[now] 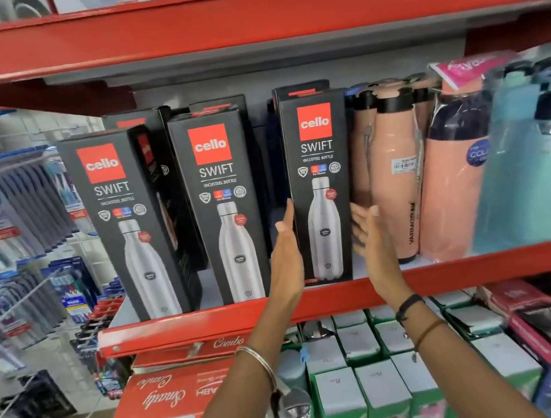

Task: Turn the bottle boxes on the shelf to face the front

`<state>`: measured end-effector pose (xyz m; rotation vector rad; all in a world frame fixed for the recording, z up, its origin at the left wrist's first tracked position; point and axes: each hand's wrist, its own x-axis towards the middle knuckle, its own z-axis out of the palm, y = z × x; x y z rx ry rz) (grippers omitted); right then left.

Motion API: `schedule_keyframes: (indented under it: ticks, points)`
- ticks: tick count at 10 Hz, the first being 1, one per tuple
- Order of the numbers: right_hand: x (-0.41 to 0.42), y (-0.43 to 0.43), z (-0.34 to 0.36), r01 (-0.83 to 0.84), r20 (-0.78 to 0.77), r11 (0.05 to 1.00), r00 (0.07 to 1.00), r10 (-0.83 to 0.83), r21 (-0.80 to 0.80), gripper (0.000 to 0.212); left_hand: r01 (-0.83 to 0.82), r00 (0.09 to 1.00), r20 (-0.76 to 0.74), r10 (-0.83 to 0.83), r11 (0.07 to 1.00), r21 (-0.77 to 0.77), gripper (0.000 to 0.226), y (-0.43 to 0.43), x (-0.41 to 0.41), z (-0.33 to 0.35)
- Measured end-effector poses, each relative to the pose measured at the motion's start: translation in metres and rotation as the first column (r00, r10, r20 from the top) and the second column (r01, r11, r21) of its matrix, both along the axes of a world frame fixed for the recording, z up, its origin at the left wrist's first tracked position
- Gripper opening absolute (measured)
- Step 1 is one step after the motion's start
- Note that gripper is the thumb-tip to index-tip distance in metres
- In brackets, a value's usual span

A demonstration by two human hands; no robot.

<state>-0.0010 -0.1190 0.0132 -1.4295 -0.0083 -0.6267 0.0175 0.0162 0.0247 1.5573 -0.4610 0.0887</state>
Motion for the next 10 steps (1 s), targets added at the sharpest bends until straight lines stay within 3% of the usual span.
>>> schedule_keyframes:
  ticks: [2, 7, 8, 9, 10]
  points:
    - [-0.011, -0.010, 0.003, -0.041, -0.023, 0.999, 0.999, 0.040, -0.023, 0.057, 0.012, 1.000, -0.006, -0.012, 1.000, 0.011, 0.049, -0.001, -0.011, 0.002]
    - [-0.039, -0.005, -0.005, -0.016, 0.019, 0.982, 1.000, 0.020, -0.186, 0.048, -0.009, 0.998, 0.059, 0.004, 0.997, 0.079, 0.060, -0.002, -0.041, 0.002]
    - [-0.047, 0.002, -0.003, 0.049, 0.042, 0.962, 0.998, -0.039, -0.270, 0.048, -0.065, 0.985, 0.165, 0.047, 0.992, 0.108, 0.065, 0.001, -0.056, 0.010]
    - [-0.051, 0.012, 0.012, 0.166, 0.189, 0.934, 0.976, -0.109, -0.316, 0.051, -0.155, 0.920, 0.372, 0.122, 0.986, 0.060, 0.053, 0.014, -0.060, 0.027]
    - [-0.054, 0.021, 0.051, 0.304, 0.370, 0.834, 0.920, -0.131, -0.460, 0.057, -0.249, 0.814, 0.552, 0.182, 0.967, 0.048, 0.052, 0.038, -0.059, 0.063]
